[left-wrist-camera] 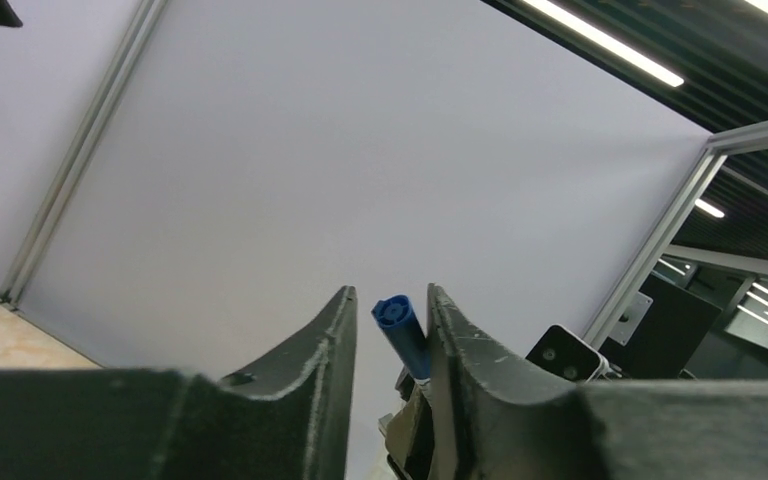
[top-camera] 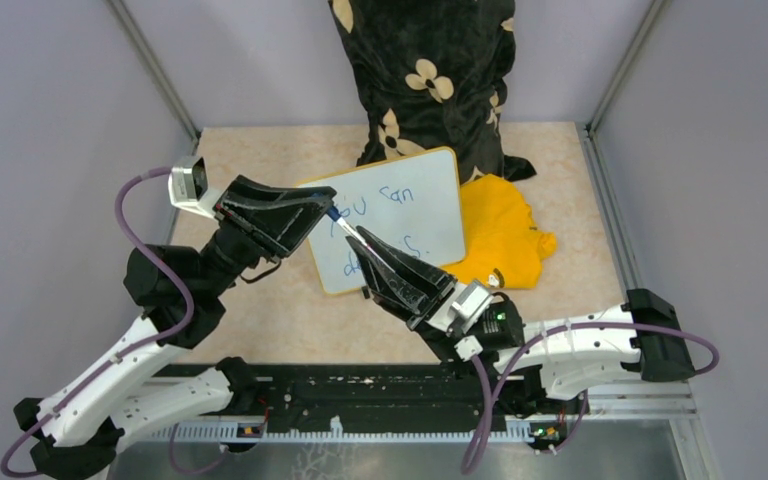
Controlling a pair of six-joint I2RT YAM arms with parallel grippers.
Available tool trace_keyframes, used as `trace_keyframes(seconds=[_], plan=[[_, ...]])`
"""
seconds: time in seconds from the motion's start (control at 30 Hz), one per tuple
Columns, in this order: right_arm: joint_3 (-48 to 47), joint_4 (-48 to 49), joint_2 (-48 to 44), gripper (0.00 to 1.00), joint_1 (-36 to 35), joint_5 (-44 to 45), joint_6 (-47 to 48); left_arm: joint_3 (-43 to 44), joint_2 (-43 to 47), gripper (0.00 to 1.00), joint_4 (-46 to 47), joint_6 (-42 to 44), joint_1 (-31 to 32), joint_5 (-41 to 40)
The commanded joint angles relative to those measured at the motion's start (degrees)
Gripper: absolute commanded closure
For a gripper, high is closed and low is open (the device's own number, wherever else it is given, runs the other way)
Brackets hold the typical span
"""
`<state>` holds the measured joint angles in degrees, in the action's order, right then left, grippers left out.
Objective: Write a sentence on the whiteboard
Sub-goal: Close the whiteboard marker at the center of the board.
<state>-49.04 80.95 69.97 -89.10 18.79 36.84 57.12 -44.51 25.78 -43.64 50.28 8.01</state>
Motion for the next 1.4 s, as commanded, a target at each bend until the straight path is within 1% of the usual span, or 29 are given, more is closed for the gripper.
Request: trace_keyframes(seconds=[0.0, 0.07, 0.1, 0.2, 0.33, 0.43, 0.63, 0.9, 1.0, 1.13, 1.17, 1.3, 1.37], plan=[[-0.2, 1.2, -0.3, 1.0, -0.3, 0.3, -0.3, 0.1, -0.8, 0.74, 2.4, 0.2, 0.3, 2.2], [-0.5, 1.3, -0.1, 1.0, -0.4, 0.8, 0.1, 0.2, -1.7, 0.94, 2.5, -0.5, 0.2, 3.4], [-0.6, 1.4, 0.2, 1.0, -0.4, 1.3, 0.3, 0.1, -2.0, 1.0, 2.2, -1.0, 0.2, 4.0], [-1.2, 2.5, 1.0, 1.0, -0.4, 2.5, 0.9, -0.7, -4.1, 1.0, 2.6, -3.9, 0.2, 7.7], [-2.3, 3.9, 2.4, 1.0, -0.4, 3.1, 1.7, -2.0, -7.7, 1.0, 5.9, -8.8, 0.3, 13.4], [-3.1, 5.3, 3.3, 1.0, -0.3, 3.5, 2.7, -2.9, -9.2, 1.0, 7.2, -11.3, 0.3, 15.6], [-4.8, 6.5, 5.1, 1.0, 1.6, 4.1, 2.4, -5.2, -9.6, 1.0, 7.6, -12.2, 1.3, 15.9], [-8.9, 5.0, 8.7, 1.0, 4.0, 2.8, 1.0, -6.1, -11.7, 1.0, 5.4, -10.1, 5.3, 15.2], [-8.9, 3.5, 8.8, 1.0, 4.2, 2.5, 1.3, -8.1, -10.5, 1.0, 6.8, -10.3, 5.7, 14.0], [-7.3, 2.2, 6.9, 1.0, 4.2, 1.8, 1.0, -8.5, -7.6, 1.0, 4.5, -8.0, 5.7, 10.4], [-6.9, 1.4, 6.3, 1.0, 4.2, 1.5, 0.5, -8.5, -6.7, 0.97, 3.9, -7.2, 5.7, 9.1], [-5.6, -2.6, 4.2, 1.0, 4.2, 0.0, -0.7, -10.3, -2.9, 0.66, 3.4, -6.5, 5.7, 2.9], [-4.9, -3.3, 3.5, 1.0, 4.2, -0.1, -1.0, -12.1, -1.2, 0.56, 4.2, -7.0, 5.7, 0.0]])
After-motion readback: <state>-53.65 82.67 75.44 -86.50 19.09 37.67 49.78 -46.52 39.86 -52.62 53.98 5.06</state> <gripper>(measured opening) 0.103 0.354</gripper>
